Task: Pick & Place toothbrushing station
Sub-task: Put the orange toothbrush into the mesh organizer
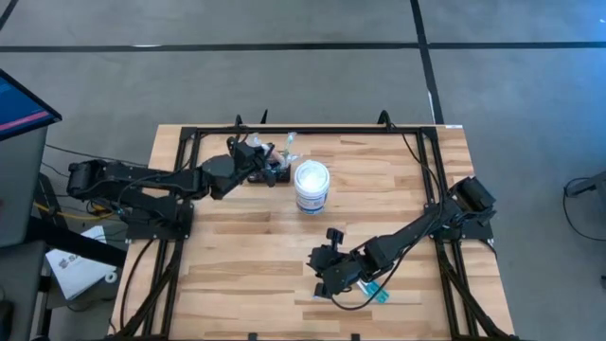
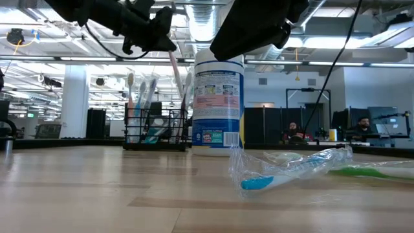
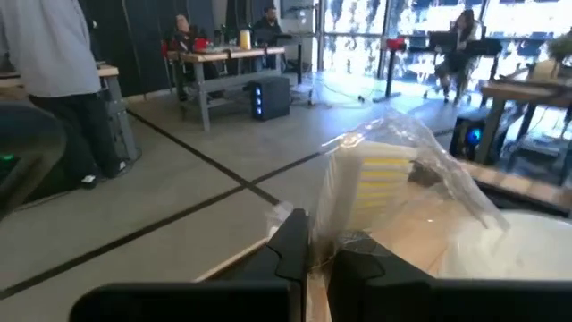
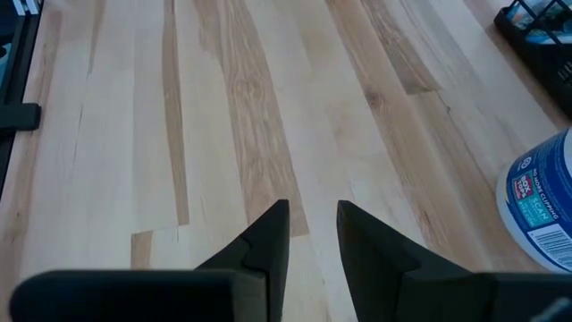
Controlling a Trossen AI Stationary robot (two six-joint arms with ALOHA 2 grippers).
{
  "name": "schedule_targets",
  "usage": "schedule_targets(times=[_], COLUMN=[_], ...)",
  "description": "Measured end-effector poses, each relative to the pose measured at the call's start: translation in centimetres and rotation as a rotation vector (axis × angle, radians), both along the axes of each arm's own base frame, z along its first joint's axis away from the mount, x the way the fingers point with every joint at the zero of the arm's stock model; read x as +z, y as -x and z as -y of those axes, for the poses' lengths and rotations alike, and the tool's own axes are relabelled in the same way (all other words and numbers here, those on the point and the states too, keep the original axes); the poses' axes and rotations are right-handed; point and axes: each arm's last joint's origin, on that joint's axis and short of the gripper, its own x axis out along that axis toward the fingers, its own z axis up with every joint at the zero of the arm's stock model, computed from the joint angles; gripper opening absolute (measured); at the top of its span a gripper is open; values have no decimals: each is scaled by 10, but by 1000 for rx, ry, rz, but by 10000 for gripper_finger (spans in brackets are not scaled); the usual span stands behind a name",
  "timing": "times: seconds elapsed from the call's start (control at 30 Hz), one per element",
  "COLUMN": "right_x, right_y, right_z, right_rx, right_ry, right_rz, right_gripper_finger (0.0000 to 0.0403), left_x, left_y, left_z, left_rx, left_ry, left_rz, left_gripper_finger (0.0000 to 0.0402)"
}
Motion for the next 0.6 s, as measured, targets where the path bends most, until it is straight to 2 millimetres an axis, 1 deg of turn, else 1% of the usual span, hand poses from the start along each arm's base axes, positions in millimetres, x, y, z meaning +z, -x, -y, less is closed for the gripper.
schedule_targets(times=[0.2, 0.37, 0.6], right_x=[0, 0, -1], right_y=[0, 0, 1], right_z=[0, 0, 0], right_rx=[0, 0, 1], right_ry=[2, 3, 8], right_rz=[-4, -6, -13], right_gripper_finger=[87, 87, 87], left_x=[-7, -4, 3], left_y=[-15, -27, -31], left_z=[-3, -4, -9], left_rx=[7, 2, 4], left_ry=[12, 16, 44], left_rz=[-108, -136, -194], left_gripper_finger=[7, 7, 7])
